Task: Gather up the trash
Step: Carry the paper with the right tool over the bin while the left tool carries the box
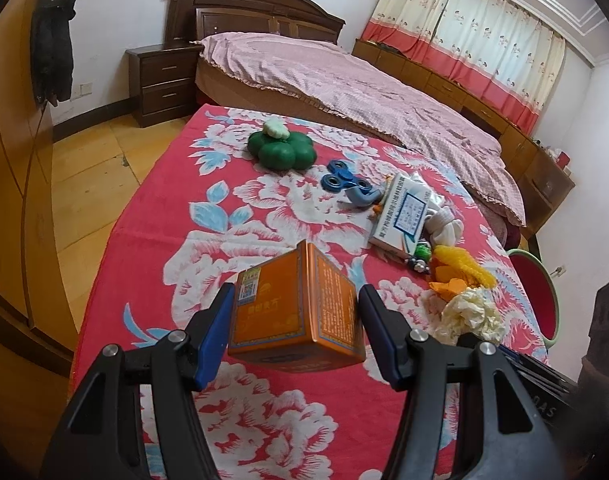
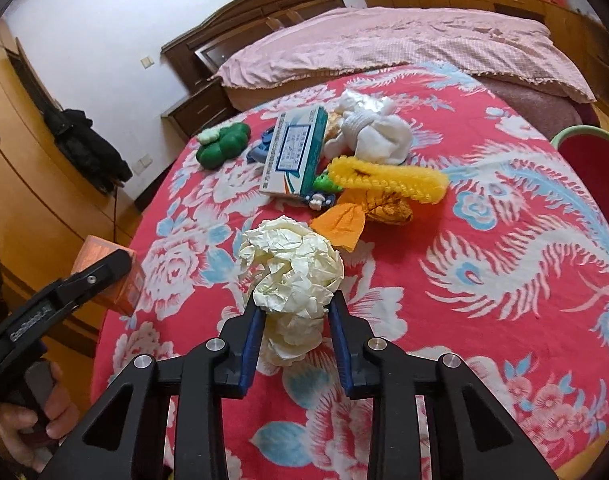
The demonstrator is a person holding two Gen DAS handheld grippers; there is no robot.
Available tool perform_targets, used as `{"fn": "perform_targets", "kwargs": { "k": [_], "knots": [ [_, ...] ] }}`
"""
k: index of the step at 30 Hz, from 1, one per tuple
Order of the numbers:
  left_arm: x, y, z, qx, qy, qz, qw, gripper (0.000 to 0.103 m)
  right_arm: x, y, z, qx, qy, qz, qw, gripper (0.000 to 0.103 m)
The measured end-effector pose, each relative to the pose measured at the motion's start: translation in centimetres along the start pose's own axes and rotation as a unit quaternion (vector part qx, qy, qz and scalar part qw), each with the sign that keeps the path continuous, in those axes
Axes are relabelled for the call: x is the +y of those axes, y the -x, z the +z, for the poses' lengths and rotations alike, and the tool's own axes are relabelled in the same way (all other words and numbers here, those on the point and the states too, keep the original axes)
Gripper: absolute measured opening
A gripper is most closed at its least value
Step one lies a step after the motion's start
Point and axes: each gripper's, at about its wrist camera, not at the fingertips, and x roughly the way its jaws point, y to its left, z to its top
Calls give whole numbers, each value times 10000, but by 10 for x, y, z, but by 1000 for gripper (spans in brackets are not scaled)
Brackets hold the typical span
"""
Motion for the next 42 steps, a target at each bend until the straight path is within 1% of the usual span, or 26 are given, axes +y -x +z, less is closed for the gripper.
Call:
{"fn": "perform_targets", "kwargs": {
  "k": [8, 17, 24, 35, 42],
  "knots": [
    [-18, 2, 9, -4, -118, -191, 9997, 62, -9, 38, 11, -517, 15, -63, 9986, 32],
    [-55, 4, 23, -96, -442, -424, 9981, 62, -32, 69, 29, -937, -169, -198, 9953, 32],
    [-89, -3, 30, -53, -710, -659, 9953, 62, -57, 86, 36, -1132, -355, -376, 9922, 32],
    [-150, -25, 38, 80, -1157, -844, 9897, 62, -107, 111, 40, -1376, -819, -691, 9847, 32],
    [-196, -42, 39, 192, -1529, -989, 9831, 62, -143, 122, 42, -1485, -1188, -939, 9773, 32]
  ]
}}
